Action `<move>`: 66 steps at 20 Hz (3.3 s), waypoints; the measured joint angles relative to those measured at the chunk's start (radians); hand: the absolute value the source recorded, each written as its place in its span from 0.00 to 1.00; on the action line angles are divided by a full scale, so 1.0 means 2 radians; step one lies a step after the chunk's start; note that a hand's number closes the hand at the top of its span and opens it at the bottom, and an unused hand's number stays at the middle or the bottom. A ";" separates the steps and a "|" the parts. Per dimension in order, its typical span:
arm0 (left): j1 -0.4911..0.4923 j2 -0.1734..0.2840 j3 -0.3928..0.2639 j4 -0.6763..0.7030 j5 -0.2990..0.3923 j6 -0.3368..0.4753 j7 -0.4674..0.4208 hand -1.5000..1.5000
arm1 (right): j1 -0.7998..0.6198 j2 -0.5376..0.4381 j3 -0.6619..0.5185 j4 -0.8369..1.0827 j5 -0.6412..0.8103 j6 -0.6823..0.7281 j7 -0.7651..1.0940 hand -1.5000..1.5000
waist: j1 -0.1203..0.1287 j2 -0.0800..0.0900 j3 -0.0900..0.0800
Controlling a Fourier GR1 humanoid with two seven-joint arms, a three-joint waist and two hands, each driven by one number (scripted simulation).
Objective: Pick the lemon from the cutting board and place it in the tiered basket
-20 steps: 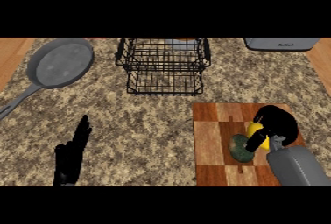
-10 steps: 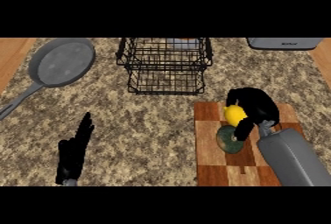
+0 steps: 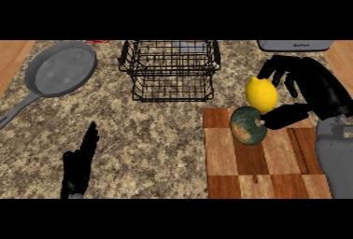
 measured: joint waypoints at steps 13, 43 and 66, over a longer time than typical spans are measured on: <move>0.000 -0.003 0.005 -0.005 -0.007 -0.013 0.002 0.50 | -0.160 -0.022 -0.048 -0.057 -0.041 0.057 0.119 1.00 | 0.010 0.003 0.000; -0.009 -0.018 0.013 0.005 -0.026 -0.024 -0.012 0.50 | -0.395 0.099 -0.011 0.504 0.103 -0.167 -0.046 1.00 | 0.022 0.008 0.001; -0.002 -0.017 0.019 -0.008 -0.025 -0.032 0.005 0.50 | -0.405 0.106 -0.206 0.567 -0.081 -0.317 -0.166 0.00 | 0.018 0.006 0.000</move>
